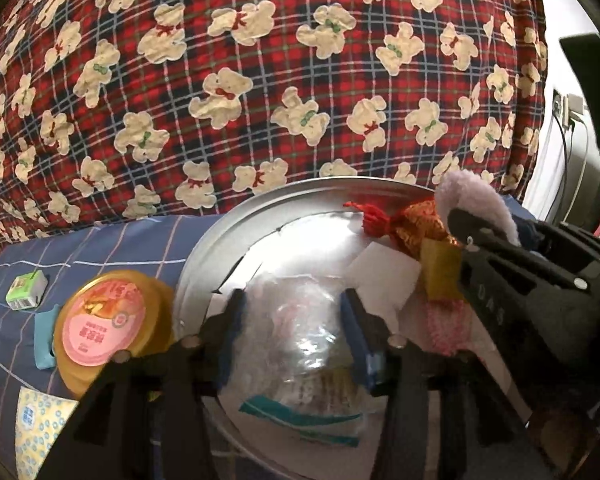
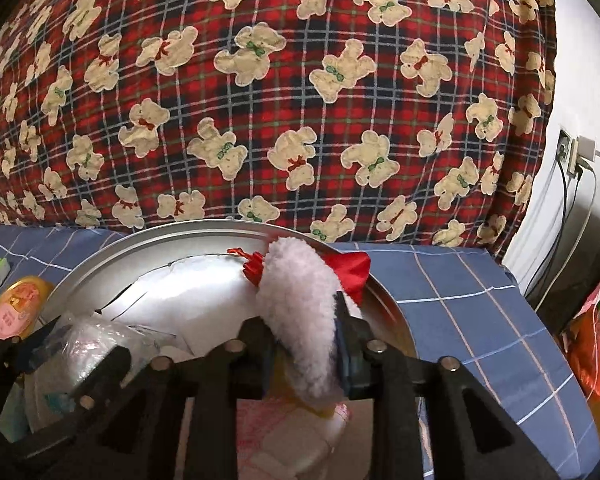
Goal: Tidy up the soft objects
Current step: 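Lower both tools into the tin and open them to release bag and roll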
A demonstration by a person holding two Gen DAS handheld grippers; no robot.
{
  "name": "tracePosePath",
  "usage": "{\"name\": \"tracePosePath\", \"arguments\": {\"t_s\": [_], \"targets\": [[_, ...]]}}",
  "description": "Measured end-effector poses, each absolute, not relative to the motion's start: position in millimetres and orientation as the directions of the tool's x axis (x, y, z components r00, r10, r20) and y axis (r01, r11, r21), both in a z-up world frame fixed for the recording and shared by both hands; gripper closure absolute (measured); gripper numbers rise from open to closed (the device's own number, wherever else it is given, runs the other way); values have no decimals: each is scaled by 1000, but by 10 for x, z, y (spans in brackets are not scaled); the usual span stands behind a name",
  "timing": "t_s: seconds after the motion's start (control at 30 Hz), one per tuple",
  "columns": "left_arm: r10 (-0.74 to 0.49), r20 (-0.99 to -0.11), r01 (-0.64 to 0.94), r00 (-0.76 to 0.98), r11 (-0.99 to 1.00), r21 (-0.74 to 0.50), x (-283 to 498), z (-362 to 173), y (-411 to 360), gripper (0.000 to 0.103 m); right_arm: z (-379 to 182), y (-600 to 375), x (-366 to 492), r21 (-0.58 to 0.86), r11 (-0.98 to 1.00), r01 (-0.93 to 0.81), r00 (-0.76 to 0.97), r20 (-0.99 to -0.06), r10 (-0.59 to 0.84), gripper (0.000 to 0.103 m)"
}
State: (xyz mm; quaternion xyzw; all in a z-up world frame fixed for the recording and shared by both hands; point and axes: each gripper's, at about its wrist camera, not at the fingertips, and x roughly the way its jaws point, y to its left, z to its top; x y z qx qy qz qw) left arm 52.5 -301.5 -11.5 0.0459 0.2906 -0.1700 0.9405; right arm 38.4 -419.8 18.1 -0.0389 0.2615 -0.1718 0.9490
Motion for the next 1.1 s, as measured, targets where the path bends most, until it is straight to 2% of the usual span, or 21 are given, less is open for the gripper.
{"name": "tracePosePath", "arguments": {"t_s": [0.07, 0.1, 0.17, 0.27, 0.53, 1.1], "targets": [[-298, -560, 346, 773, 938, -21, 510, -118, -3005, 25, 185, -4192, 374, -160, 939, 304, 806, -482, -343, 61], [-293, -552, 340, 780, 940, -19, 487, -108, -3000, 23, 190, -4184, 365, -160, 940, 303, 808, -480, -342, 57], [-290, -526, 336, 800, 942, -8, 435, -80, -2999, 14, 205, -4154, 337, -169, 938, 301, 811, -472, -345, 40], [-254, -480, 310, 839, 950, 40, 346, -34, -3005, 4, 233, -4101, 283, -180, 936, 303, 817, -457, -352, 37], [-217, -409, 263, 887, 963, 61, 216, 54, -2888, 3, 311, -4078, 154, -155, 933, 325, 829, -428, -360, 37], [-226, -416, 271, 881, 961, 53, 105, 28, -2803, 3, 312, -4068, -11, -116, 926, 358, 836, -403, -374, 37]]}}
